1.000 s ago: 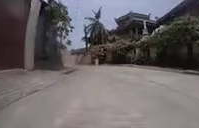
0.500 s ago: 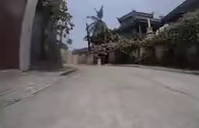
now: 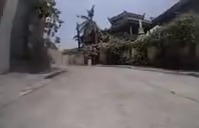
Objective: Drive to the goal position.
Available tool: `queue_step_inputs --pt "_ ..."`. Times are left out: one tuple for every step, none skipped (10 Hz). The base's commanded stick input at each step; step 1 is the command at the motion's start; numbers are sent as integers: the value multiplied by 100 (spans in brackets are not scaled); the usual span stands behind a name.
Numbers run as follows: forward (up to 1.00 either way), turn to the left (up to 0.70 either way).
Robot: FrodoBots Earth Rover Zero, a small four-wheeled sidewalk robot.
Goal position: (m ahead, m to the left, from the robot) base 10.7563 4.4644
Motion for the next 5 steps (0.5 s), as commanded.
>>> queue_step_inputs --pt "100 -2" --pt "100 -2" --pt "100 -1" --pt "100 -1" --pt "100 -2"
